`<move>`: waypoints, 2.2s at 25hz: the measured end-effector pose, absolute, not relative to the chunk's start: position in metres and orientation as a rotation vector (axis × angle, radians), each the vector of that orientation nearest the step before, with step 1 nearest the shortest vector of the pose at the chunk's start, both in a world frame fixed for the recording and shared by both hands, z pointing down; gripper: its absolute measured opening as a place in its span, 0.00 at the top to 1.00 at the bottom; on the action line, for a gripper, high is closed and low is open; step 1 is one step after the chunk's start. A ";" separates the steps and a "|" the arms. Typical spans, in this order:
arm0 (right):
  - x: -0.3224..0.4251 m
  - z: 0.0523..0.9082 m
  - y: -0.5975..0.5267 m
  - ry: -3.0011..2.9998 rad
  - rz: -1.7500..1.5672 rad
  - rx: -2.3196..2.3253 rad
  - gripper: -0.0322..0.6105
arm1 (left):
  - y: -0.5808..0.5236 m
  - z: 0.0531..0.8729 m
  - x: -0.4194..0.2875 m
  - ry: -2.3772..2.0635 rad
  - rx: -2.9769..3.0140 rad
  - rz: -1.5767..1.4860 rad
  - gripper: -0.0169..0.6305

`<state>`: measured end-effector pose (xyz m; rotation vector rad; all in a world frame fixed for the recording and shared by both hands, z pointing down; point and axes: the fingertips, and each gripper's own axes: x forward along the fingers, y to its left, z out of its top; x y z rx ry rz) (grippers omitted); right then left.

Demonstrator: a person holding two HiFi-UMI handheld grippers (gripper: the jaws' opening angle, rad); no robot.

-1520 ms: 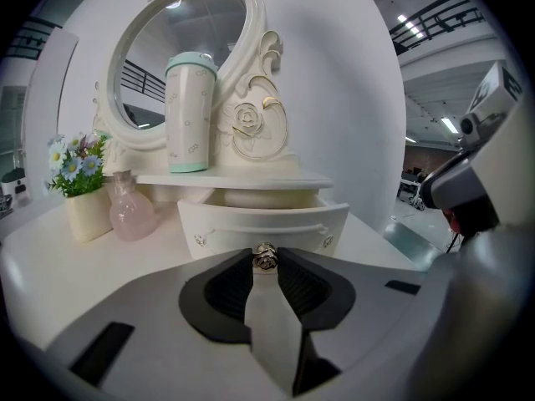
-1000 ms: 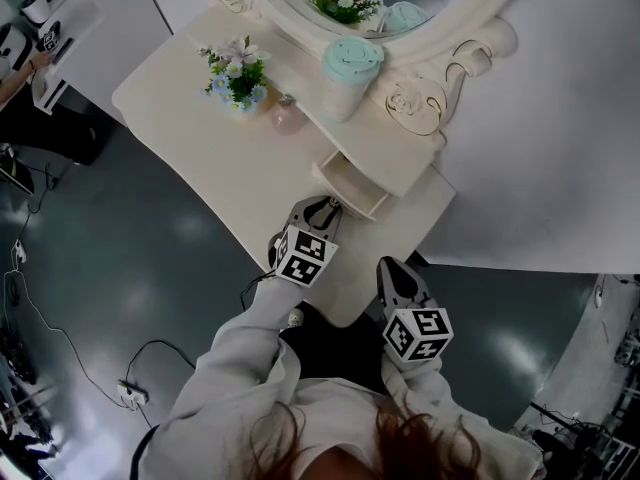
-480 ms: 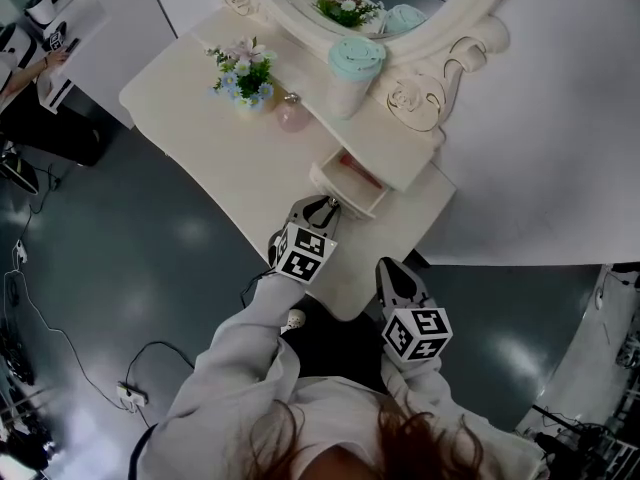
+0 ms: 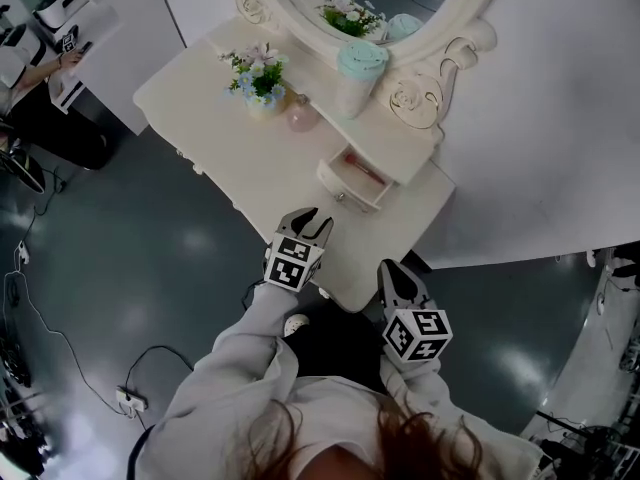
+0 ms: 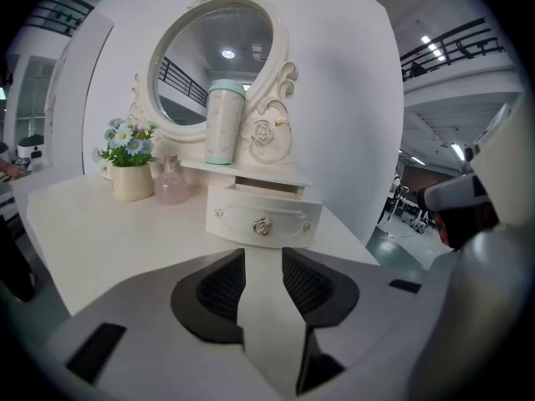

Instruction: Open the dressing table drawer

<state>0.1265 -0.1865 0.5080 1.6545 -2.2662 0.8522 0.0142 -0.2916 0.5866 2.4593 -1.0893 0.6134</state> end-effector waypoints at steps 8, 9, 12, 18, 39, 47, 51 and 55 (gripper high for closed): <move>0.104 0.494 -0.153 -2.300 0.823 1.712 0.88 | -0.230 0.554 -0.017 -1.051 2.512 0.568 0.76; 0.101 0.493 -0.148 -2.304 0.820 1.720 0.88 | -0.224 0.549 -0.020 -1.048 2.522 0.562 0.77; 0.092 0.490 -0.133 -2.313 0.817 1.745 0.88 | -0.205 0.534 -0.029 -1.040 2.556 0.548 0.77; 0.078 0.485 -0.106 -2.330 0.778 1.807 0.88 | -0.166 0.502 -0.043 -1.001 2.642 0.498 0.85; 0.072 0.444 -0.055 -2.319 0.502 2.042 0.89 | -0.100 0.440 -0.070 -0.851 2.795 0.252 0.95; 0.069 0.444 -0.056 -2.307 0.494 2.029 0.89 | -0.101 0.443 -0.069 -0.843 2.786 0.242 0.95; 0.070 0.445 -0.059 -2.302 0.500 2.027 0.89 | -0.104 0.445 -0.069 -0.854 2.781 0.243 0.95; 0.071 0.445 -0.063 -2.304 0.502 2.018 0.89 | -0.108 0.446 -0.070 -0.871 2.772 0.247 0.95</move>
